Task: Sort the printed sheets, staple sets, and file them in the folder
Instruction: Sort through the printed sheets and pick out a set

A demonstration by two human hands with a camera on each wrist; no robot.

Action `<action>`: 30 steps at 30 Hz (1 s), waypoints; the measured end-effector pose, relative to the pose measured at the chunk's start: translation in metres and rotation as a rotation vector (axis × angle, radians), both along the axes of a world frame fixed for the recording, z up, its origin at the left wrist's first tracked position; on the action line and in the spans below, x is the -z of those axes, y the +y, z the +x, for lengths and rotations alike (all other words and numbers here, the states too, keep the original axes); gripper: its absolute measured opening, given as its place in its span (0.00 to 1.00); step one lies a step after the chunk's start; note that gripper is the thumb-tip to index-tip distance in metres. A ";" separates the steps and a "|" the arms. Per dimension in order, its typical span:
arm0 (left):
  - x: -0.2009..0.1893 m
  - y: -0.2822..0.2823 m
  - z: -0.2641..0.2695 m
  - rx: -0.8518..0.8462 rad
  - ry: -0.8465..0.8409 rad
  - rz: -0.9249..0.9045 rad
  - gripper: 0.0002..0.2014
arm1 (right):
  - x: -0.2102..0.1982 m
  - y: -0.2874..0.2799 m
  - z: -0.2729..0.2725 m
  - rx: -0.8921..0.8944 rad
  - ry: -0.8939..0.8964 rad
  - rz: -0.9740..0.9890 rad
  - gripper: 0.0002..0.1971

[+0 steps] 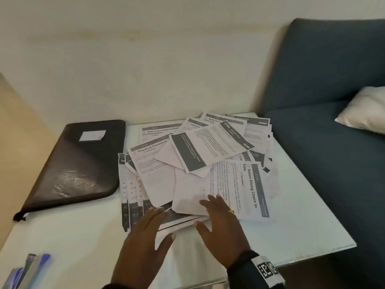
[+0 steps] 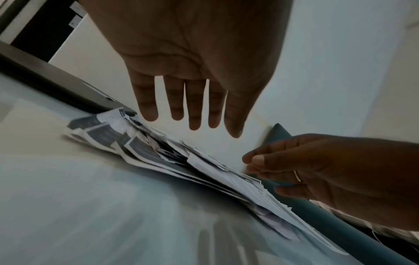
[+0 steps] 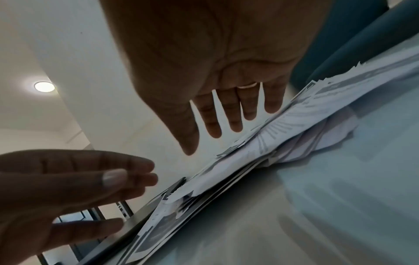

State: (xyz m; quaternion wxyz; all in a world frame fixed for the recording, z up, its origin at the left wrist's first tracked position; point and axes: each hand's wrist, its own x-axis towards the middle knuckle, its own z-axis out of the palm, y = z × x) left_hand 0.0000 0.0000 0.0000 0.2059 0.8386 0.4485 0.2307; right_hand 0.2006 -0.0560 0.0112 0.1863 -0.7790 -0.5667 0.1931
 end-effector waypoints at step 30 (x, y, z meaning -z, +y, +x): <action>0.000 0.045 0.013 -0.215 -0.561 -0.497 0.11 | 0.025 0.177 0.039 -0.046 -0.348 -0.402 0.34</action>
